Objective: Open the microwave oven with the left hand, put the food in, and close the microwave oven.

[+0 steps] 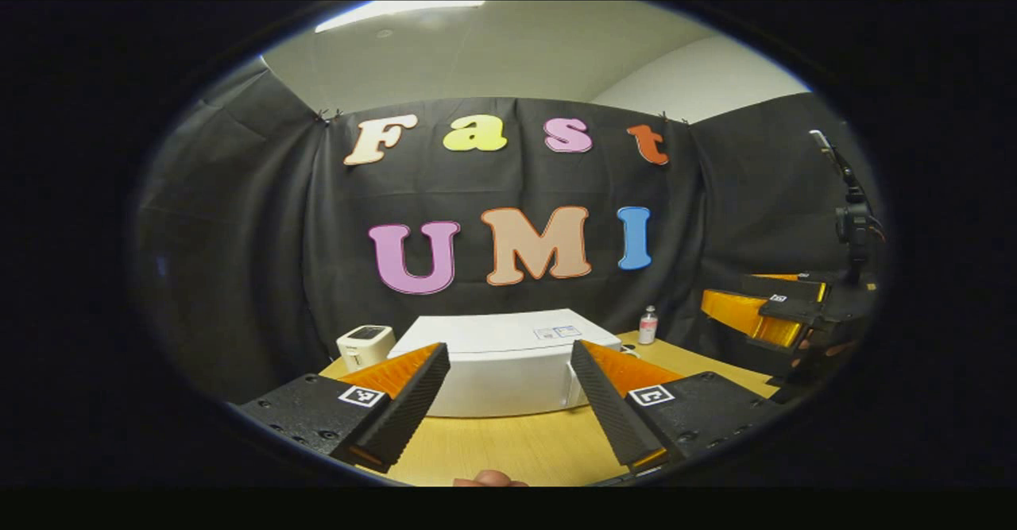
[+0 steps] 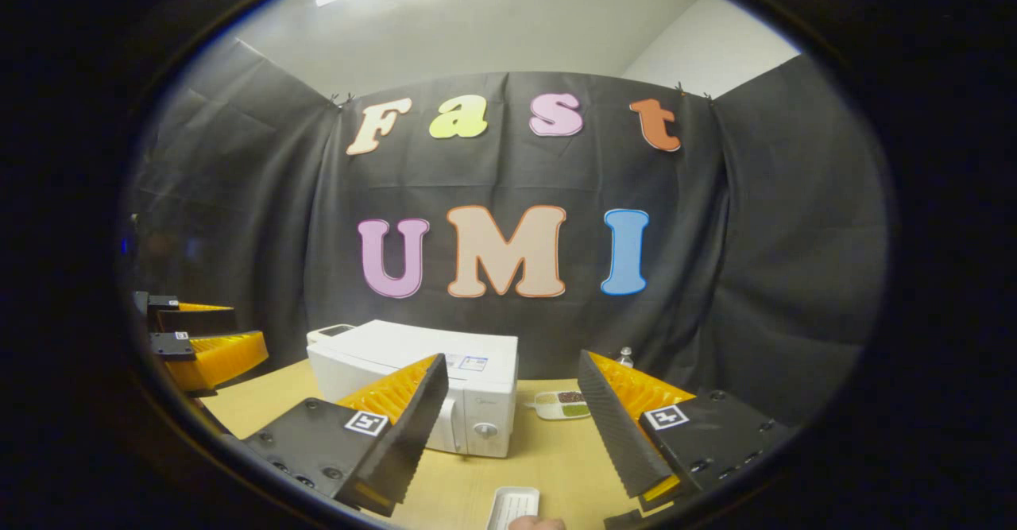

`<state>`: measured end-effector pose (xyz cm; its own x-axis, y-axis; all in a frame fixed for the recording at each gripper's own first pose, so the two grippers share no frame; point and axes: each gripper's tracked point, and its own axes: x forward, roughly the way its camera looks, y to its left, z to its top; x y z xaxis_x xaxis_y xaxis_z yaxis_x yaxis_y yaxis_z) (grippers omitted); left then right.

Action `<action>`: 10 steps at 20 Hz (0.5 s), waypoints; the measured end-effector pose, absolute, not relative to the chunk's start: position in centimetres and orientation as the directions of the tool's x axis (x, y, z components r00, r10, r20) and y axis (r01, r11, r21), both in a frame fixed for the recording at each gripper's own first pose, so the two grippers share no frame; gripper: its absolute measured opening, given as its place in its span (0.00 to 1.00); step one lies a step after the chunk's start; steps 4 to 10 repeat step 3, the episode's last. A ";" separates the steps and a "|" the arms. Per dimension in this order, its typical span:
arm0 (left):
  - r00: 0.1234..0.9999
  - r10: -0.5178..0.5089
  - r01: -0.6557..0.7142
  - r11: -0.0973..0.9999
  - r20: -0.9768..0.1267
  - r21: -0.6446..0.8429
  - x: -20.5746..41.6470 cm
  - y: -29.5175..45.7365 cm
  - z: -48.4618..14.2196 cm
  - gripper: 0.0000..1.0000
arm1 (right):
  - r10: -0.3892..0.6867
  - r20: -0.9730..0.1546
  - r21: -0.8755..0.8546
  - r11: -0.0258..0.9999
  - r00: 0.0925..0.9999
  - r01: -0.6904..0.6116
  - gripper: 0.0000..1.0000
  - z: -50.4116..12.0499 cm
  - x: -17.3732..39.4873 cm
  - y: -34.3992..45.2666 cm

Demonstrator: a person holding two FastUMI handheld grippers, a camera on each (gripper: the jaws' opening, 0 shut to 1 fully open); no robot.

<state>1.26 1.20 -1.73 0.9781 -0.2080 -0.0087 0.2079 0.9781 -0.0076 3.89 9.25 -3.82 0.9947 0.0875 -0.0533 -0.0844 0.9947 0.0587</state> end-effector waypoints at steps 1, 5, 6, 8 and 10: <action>0.978 -0.209 0.209 0.978 -0.012 -0.005 1.3 1.1 -1.9 0.94 | 0.087 -0.053 0.060 0.995 0.995 -0.083 0.93 -3.8 3.9 9.2; 0.978 -0.209 0.209 0.978 -0.015 -0.001 1.3 1.1 -2.1 0.96 | 0.083 -0.053 0.063 0.995 0.995 -0.080 0.93 -3.8 3.8 9.0; 0.978 -0.209 0.209 0.978 -0.015 -0.001 1.3 1.1 -2.1 0.96 | 0.083 -0.053 0.063 0.995 0.995 -0.080 0.93 -3.8 3.8 9.0; 0.978 -0.209 0.209 0.978 -0.015 -0.001 1.3 1.1 -2.1 0.96 | 0.083 -0.053 0.063 0.995 0.995 -0.080 0.93 -3.8 3.8 9.0; 0.978 -0.209 0.209 0.978 -0.015 -0.001 1.3 1.1 -2.1 0.96 | 0.083 -0.053 0.063 0.995 0.995 -0.080 0.93 -3.8 3.8 9.0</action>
